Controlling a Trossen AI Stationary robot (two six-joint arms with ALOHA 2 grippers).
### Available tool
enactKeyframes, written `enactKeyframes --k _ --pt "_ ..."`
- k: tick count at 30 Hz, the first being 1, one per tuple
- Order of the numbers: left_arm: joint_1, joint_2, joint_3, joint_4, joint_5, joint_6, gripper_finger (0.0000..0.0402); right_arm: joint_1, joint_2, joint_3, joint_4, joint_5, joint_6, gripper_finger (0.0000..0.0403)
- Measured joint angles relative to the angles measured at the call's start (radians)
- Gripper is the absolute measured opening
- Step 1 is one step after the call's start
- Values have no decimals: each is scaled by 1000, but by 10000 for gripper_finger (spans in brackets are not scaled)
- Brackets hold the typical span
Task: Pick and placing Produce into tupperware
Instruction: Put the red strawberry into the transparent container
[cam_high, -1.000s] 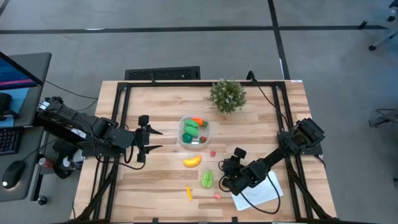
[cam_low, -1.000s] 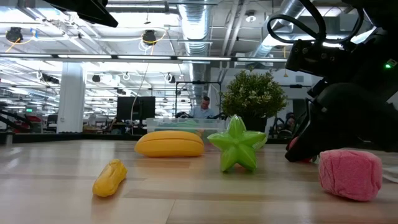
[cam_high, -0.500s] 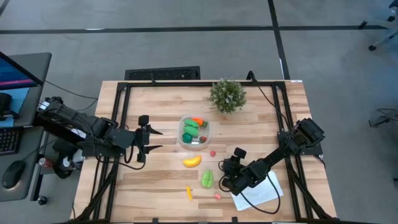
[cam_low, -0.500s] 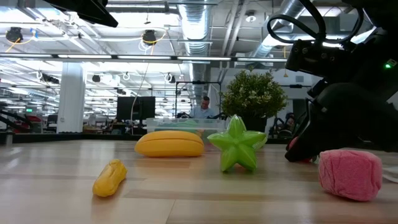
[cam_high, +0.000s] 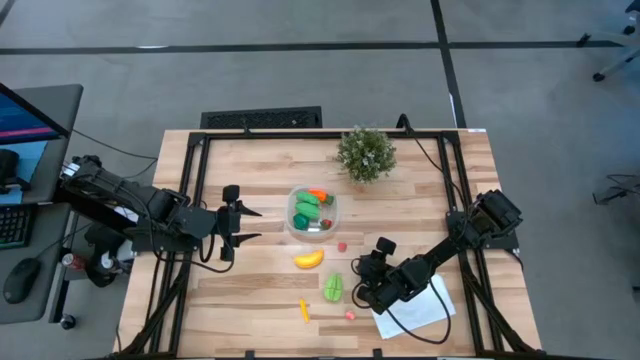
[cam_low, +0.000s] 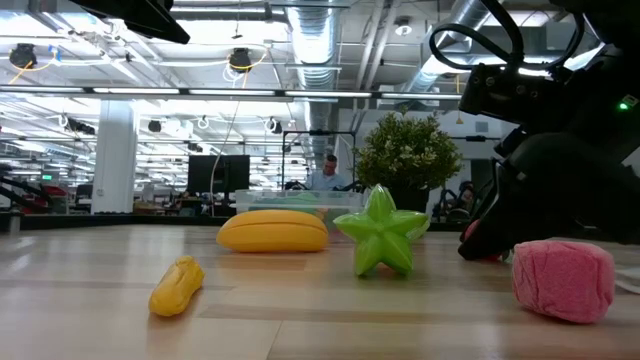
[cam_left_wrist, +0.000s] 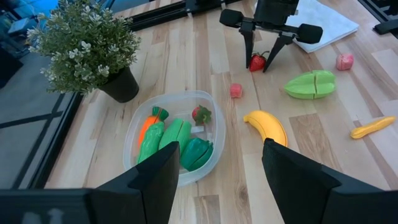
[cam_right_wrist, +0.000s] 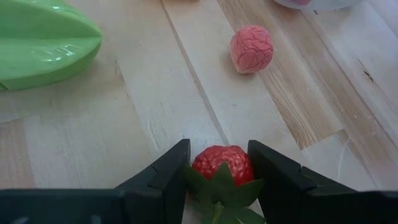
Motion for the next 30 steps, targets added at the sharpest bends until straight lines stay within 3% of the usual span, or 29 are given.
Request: enactKeyframes --k 30 --pt "0 0 0 0 0 0 219 0 0 0 0 0 -1 144"
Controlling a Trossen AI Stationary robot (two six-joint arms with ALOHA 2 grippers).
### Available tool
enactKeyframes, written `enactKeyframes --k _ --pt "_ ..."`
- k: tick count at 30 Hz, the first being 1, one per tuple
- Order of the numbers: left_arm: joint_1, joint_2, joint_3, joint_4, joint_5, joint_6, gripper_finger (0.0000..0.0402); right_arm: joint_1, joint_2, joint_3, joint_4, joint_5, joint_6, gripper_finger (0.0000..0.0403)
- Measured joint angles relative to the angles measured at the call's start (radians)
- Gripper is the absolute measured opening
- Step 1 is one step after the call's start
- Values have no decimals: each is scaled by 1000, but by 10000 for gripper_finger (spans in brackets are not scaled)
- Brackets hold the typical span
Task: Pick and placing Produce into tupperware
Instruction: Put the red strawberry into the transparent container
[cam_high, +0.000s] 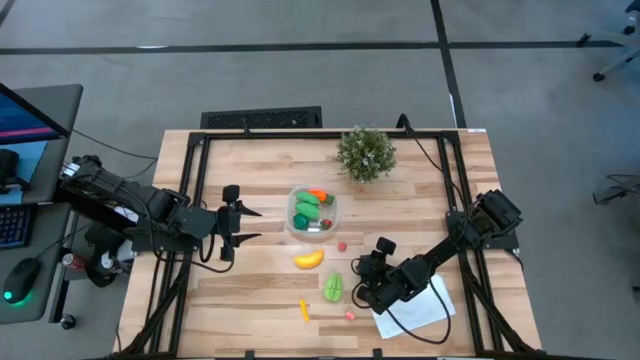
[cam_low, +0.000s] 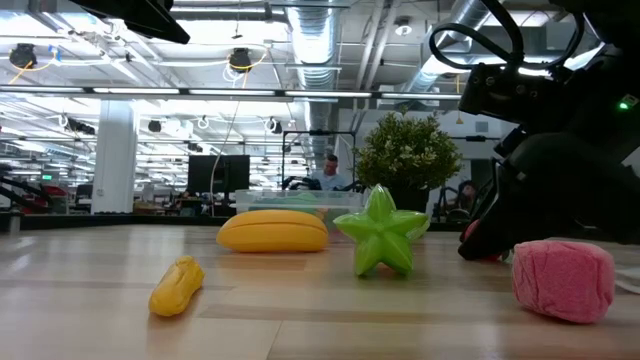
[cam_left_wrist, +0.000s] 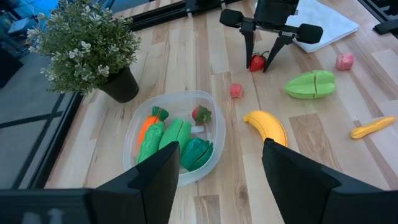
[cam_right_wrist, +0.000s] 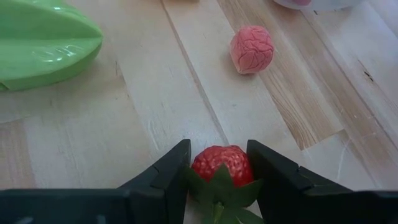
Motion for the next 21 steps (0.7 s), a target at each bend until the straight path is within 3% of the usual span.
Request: enactKeyframes --k 21 --pt "-37 0 0 0 -17 -10 219 0 3 129 -186 -6 -62 150"
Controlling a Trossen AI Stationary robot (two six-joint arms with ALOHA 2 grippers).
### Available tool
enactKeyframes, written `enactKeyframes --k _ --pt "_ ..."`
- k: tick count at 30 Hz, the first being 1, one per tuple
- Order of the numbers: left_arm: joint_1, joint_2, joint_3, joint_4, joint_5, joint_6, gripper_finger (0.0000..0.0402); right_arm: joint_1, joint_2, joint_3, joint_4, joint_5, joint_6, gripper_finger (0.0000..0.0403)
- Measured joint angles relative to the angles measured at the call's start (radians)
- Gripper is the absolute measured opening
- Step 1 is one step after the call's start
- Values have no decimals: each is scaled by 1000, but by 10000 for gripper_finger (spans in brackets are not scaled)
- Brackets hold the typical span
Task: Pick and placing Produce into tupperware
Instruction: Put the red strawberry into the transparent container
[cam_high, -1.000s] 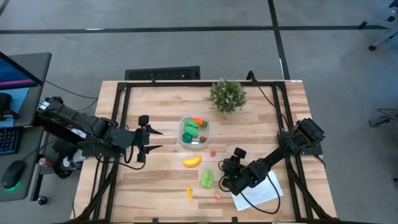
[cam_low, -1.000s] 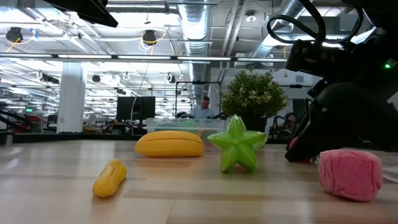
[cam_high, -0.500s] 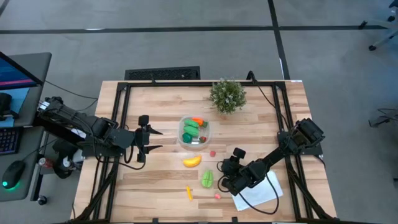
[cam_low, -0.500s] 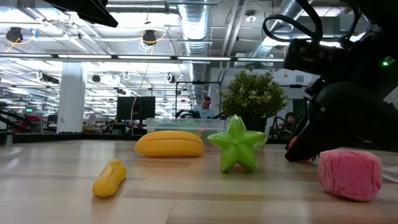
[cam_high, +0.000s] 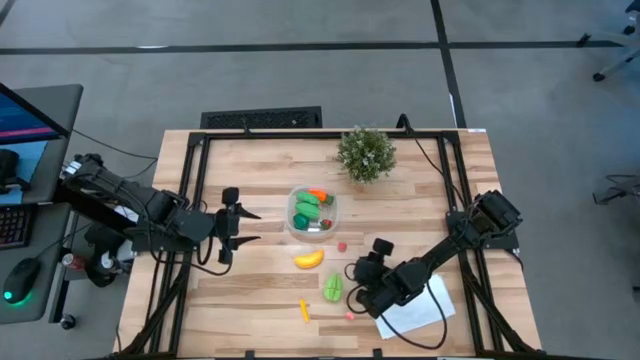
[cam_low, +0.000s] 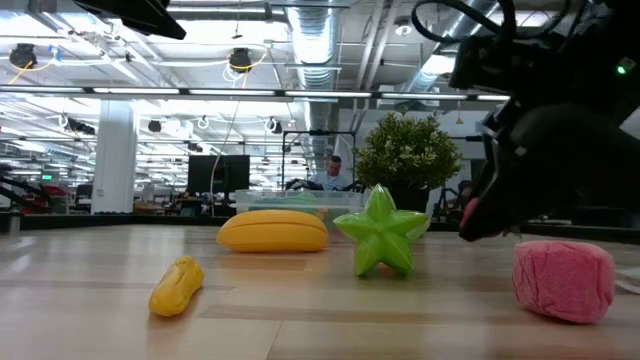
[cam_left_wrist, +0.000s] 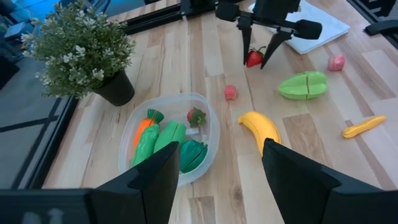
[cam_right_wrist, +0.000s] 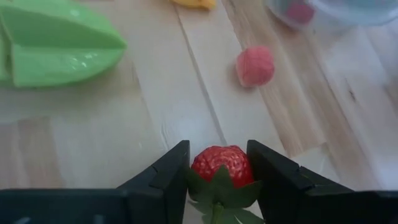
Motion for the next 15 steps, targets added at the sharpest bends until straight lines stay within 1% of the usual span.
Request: enactKeyframes --k 9,15 --pt "-26 0 0 0 -28 -6 219 -25 -2 87 -75 9 -119 138" --pt "-34 0 0 0 -34 -6 219 -50 -2 141 -104 10 -197 151"
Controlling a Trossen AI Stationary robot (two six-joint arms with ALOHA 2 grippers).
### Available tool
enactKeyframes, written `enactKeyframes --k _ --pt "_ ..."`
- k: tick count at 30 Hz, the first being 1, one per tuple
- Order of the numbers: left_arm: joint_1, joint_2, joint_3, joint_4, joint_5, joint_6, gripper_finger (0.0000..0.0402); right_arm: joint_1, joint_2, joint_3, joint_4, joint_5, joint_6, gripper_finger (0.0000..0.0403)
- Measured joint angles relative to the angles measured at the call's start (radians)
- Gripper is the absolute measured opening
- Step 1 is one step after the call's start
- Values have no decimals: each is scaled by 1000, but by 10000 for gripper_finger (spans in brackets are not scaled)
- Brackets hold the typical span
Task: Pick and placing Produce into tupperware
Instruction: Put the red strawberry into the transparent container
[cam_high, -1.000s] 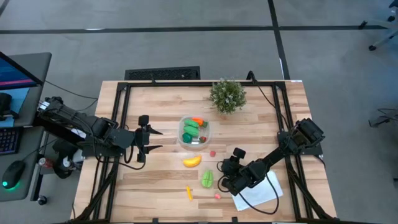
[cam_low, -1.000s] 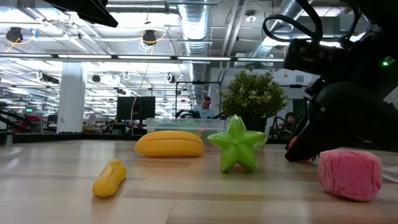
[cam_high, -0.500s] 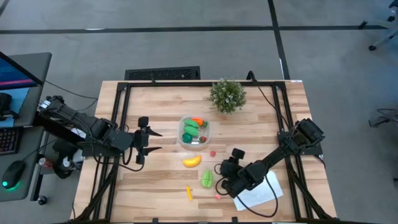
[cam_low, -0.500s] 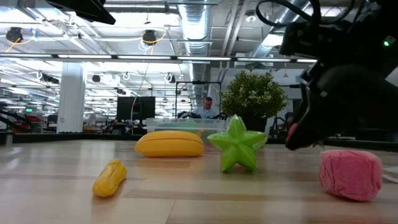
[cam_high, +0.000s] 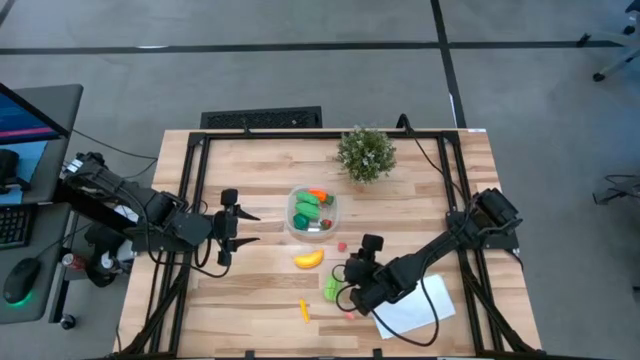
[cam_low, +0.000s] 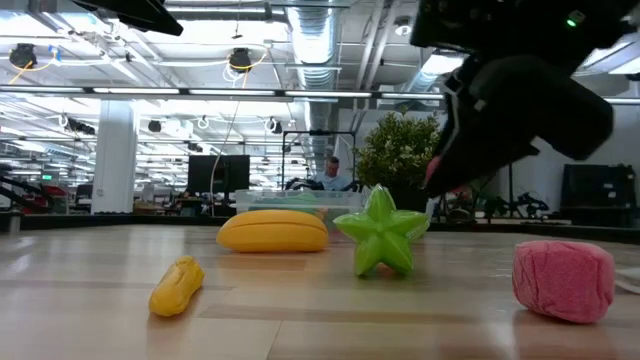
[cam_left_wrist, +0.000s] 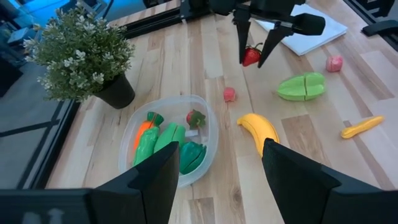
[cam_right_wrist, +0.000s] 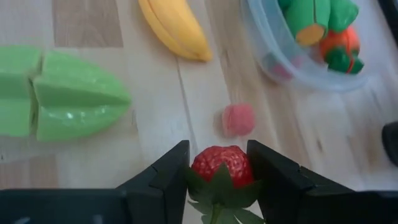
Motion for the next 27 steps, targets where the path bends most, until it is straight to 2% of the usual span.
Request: enactKeyframes --k 10,16,27 --pt "0 0 0 0 -1 0 219 -51 -1 72 -8 0 -170 137" --pt "0 0 0 0 -1 0 219 -87 -2 104 -31 1 -246 150" --pt "0 0 0 -2 -1 8 219 -204 -2 174 -59 9 -469 138"
